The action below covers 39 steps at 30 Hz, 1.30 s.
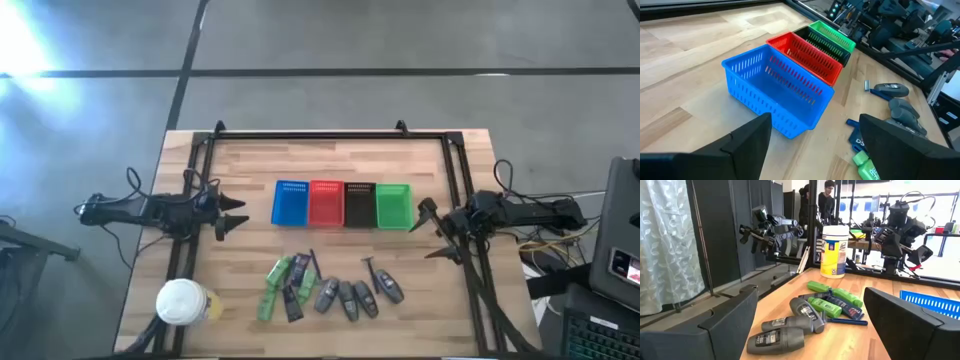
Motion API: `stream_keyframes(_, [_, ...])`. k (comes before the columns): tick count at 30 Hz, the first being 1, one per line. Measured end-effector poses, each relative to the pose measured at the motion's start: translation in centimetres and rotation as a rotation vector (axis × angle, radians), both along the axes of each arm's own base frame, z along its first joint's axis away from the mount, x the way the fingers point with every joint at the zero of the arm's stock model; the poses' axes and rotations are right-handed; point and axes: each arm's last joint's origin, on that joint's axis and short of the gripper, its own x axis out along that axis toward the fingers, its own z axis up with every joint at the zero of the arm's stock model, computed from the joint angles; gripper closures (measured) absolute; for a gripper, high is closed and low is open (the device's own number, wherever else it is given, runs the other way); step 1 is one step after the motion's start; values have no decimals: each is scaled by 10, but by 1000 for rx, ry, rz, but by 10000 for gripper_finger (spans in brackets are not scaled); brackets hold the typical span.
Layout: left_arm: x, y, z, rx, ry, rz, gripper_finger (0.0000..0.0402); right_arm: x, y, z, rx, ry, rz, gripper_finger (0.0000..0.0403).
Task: Pick & Place Travel size toiletries
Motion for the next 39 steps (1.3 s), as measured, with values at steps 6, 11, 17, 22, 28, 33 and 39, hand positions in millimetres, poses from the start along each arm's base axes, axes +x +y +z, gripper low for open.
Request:
stream_keyframes(6, [0, 0, 0, 0, 0, 0, 97, 0, 0, 0, 0, 0, 0, 39])
stream_keyframes(11, [0, 0, 0, 0, 0, 1, 96, 0, 0, 0, 0, 0, 0, 39])
stream_keyframes(17, [0, 0, 0, 0, 0, 0, 96, 0, 0, 0, 0, 0, 0, 39])
stream_keyframes(22, [0, 0, 0, 0, 0, 0, 97, 0, 0, 0, 0, 0, 0, 39])
stream_keyframes(28, [0, 0, 0, 0, 0, 0, 96, 0, 0, 0, 0, 0, 0, 39])
stream_keyframes(33, [0, 0, 0, 0, 0, 0, 96, 0, 0, 0, 0, 0, 0, 39])
stream_keyframes(39, [0, 0, 0, 0, 0, 0, 96, 1, -3, 0, -56, -31, -110, 39])
